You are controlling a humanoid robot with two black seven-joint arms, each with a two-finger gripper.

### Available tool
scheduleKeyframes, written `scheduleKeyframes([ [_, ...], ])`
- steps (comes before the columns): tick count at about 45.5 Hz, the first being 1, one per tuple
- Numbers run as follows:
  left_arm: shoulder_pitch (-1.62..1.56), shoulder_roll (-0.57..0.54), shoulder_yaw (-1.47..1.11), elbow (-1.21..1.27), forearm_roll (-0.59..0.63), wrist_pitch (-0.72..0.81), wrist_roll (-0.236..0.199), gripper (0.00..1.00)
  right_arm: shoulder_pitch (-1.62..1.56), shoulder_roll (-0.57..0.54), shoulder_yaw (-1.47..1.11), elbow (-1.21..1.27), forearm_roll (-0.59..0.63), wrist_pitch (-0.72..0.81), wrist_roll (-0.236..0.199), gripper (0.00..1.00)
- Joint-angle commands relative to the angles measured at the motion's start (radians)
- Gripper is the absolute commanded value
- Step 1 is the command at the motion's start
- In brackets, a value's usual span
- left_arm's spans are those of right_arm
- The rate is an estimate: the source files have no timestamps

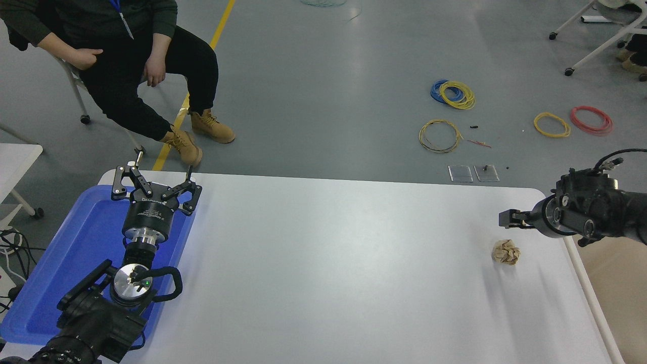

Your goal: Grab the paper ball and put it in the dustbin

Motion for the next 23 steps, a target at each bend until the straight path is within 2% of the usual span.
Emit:
scheduleKeyframes([
  [1, 0.0, -0.001, 0.0, 0.0, 0.0, 0.001, 0.0, 1.0, -0.056, 0.036, 0.023, -0.02, -0.002, -0.035, 0.001, 1.0],
  [23, 0.0, -0.001, 0.0, 0.0, 0.0, 0.0, 0.0, 1.0, -0.098, 0.059, 0.025, -0.021, -0.002, -0.147, 0.004, 1.0],
])
